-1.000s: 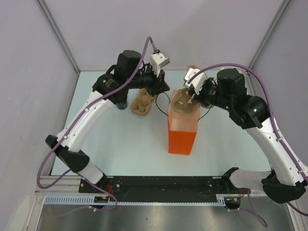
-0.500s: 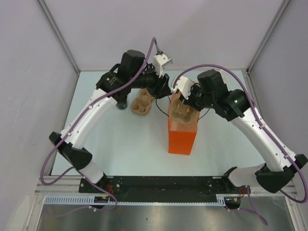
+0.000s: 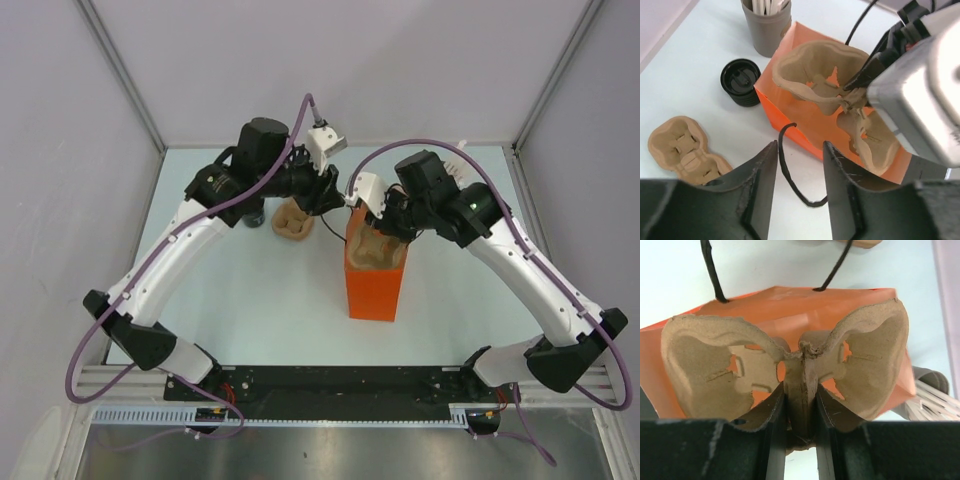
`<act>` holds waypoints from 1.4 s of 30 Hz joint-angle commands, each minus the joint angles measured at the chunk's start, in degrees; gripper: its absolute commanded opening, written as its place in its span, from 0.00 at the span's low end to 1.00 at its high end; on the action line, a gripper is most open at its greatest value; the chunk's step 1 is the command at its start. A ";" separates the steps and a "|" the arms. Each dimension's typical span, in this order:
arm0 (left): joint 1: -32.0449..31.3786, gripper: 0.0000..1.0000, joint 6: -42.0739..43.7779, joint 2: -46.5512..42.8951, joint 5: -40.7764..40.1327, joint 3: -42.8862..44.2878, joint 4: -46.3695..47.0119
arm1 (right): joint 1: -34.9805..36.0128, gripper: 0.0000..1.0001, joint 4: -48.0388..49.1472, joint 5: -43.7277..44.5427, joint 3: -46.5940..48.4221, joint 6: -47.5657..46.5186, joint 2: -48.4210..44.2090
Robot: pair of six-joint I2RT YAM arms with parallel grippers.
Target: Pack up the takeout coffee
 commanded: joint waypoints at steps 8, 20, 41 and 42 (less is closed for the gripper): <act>-0.28 0.29 0.19 -3.24 -2.04 -5.94 3.35 | 0.44 0.26 -4.04 -0.14 0.86 -0.50 3.30; -0.28 0.14 -1.31 -5.79 -4.32 -10.34 8.54 | 0.62 0.26 -7.65 2.67 1.47 -0.23 7.87; -0.19 0.07 -4.38 -9.40 -17.59 -18.34 15.30 | 0.53 0.26 -9.84 3.55 1.30 -0.32 10.68; -0.28 0.07 -4.82 -9.83 -18.03 -18.60 15.66 | 0.53 0.26 -9.93 3.55 1.30 -0.32 10.95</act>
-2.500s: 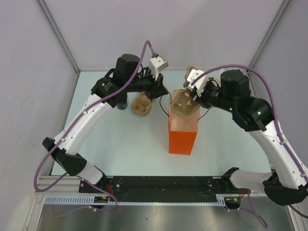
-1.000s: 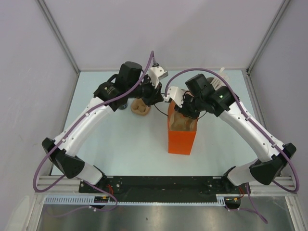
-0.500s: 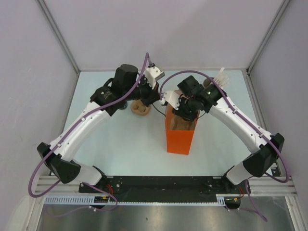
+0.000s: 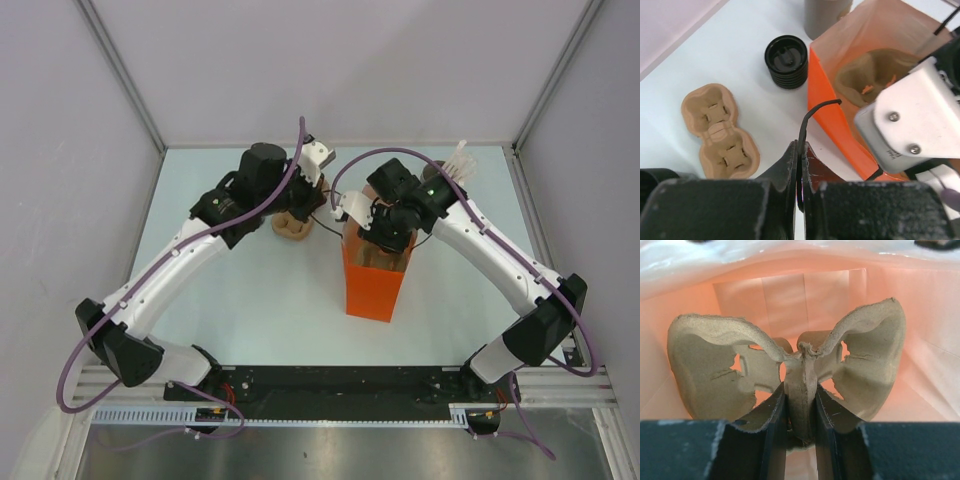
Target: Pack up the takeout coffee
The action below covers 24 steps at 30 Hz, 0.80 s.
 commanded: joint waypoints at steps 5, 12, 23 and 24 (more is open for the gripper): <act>-0.19 0.07 -2.68 -4.33 -5.40 -2.04 4.98 | 0.16 0.26 -2.26 0.99 1.45 -0.30 1.86; -0.10 0.07 -2.86 -4.60 -5.49 -3.00 5.68 | 0.24 0.25 -3.58 1.52 2.59 -0.39 3.71; -0.10 0.08 -2.68 -4.69 -5.84 -3.97 6.21 | 0.33 0.35 -5.34 2.23 4.79 -0.47 5.55; -0.19 0.08 -2.77 -4.60 -5.84 -3.97 6.21 | 0.42 0.37 -5.60 2.31 4.96 -0.47 5.64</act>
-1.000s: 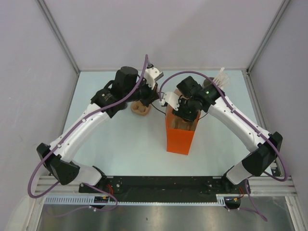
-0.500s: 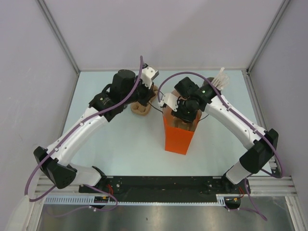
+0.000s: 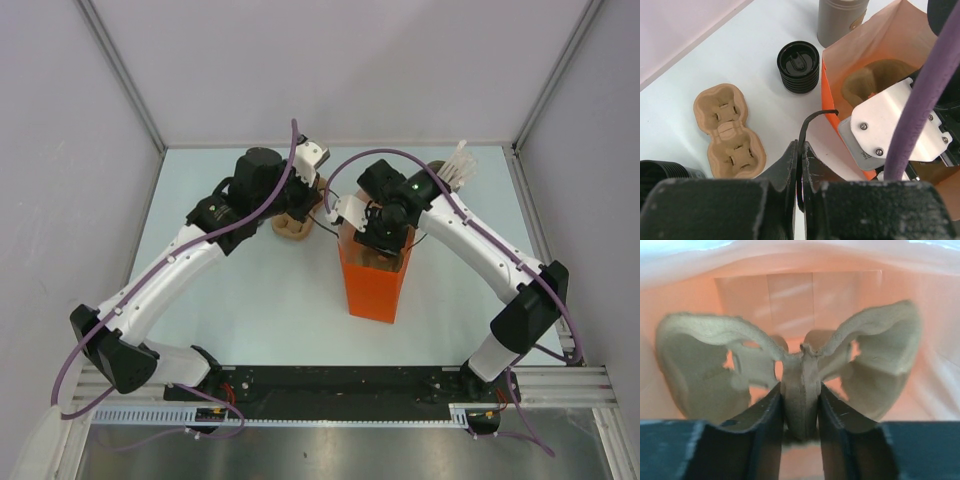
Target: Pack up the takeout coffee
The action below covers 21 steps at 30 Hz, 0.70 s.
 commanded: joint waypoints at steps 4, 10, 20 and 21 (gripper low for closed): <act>-0.19 0.08 -1.04 -2.15 -1.27 -0.34 2.38 | 0.38 0.45 -2.53 1.33 3.28 -0.63 0.81; -0.19 0.09 -1.04 -2.15 -1.01 -0.34 2.47 | 0.55 0.62 -2.61 1.42 3.64 -0.54 0.46; -0.19 0.09 -1.13 -1.45 -0.66 0.36 2.21 | 0.55 0.79 -0.25 -0.69 8.47 0.07 -3.31; -0.19 0.10 -1.04 -1.36 -0.66 0.53 2.03 | 0.55 0.80 0.89 -1.21 8.99 0.16 -4.27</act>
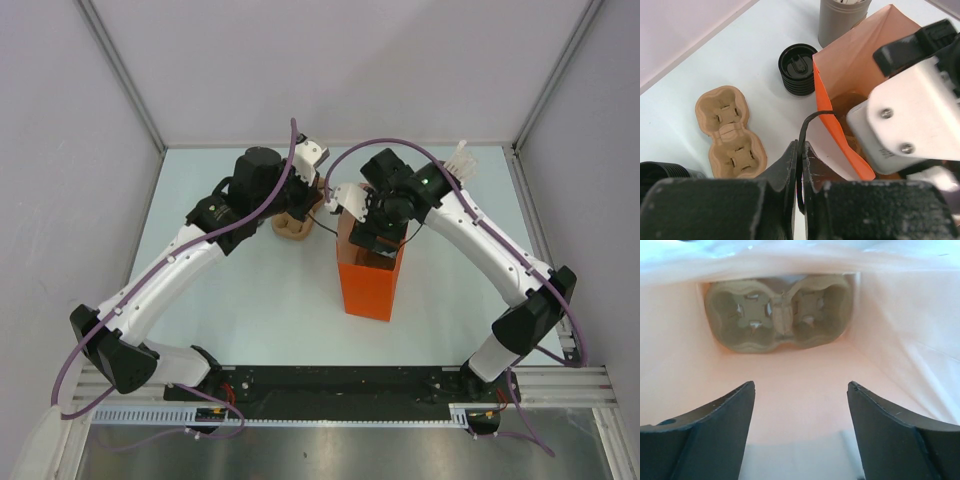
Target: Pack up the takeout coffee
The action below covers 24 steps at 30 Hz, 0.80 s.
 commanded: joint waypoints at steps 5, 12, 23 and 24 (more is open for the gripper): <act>-0.19 0.11 -1.02 -1.52 -0.44 0.67 0.96 | 0.25 0.93 5.61 -1.57 4.74 1.22 -7.36; -0.10 0.12 -1.02 -1.34 -0.44 0.49 1.14 | -0.11 1.00 6.23 -1.83 7.20 2.53 -10.08; -0.10 0.20 -1.11 -1.51 -0.35 0.31 1.40 | -6.34 1.00 10.01 -7.63 13.53 6.14 -16.67; -0.10 0.20 -0.93 -1.52 -0.44 0.31 1.31 | -7.13 1.00 10.62 -7.72 13.53 6.57 -17.28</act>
